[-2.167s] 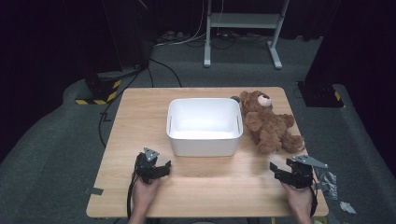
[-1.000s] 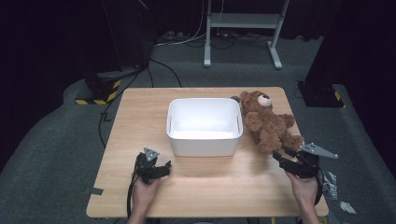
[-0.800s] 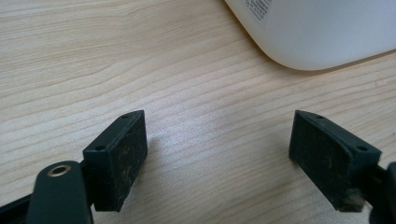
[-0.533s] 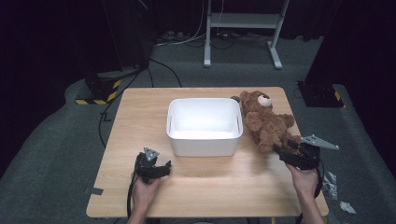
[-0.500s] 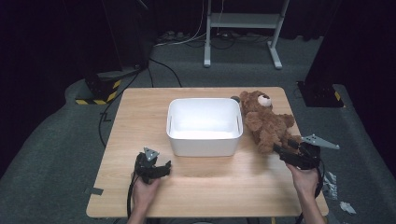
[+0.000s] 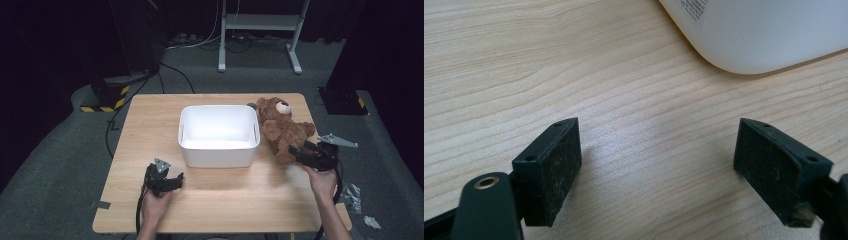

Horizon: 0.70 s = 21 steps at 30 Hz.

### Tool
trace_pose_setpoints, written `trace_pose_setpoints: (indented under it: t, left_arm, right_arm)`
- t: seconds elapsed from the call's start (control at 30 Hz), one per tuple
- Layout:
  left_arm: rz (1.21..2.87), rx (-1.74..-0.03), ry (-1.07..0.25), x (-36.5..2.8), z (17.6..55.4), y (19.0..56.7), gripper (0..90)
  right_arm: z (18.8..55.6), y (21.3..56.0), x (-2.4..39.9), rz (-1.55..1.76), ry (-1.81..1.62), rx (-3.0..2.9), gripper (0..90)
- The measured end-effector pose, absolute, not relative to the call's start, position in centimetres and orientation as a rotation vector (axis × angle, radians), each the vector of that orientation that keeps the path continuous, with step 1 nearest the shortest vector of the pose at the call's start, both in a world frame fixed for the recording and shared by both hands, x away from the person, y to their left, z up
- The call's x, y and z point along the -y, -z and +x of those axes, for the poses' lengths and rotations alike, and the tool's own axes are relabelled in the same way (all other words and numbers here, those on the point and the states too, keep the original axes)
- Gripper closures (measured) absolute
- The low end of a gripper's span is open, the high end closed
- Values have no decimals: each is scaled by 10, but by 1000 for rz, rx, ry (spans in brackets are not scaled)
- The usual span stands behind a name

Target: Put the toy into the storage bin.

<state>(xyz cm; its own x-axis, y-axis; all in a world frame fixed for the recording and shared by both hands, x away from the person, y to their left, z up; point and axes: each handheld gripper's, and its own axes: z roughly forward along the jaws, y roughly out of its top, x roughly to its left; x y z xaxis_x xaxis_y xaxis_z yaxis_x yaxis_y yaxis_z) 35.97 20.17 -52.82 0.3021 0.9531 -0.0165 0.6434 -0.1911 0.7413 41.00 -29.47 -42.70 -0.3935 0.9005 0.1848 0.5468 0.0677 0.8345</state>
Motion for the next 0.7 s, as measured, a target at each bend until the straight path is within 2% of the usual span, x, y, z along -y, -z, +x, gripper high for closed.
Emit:
trace_pose_setpoints:
  t: [0.7]
  left_arm:
    - [1945,-1382,-613,-202,359,528,214]
  right_arm:
    - [448,419,287,1460,-1190,-1991,262]
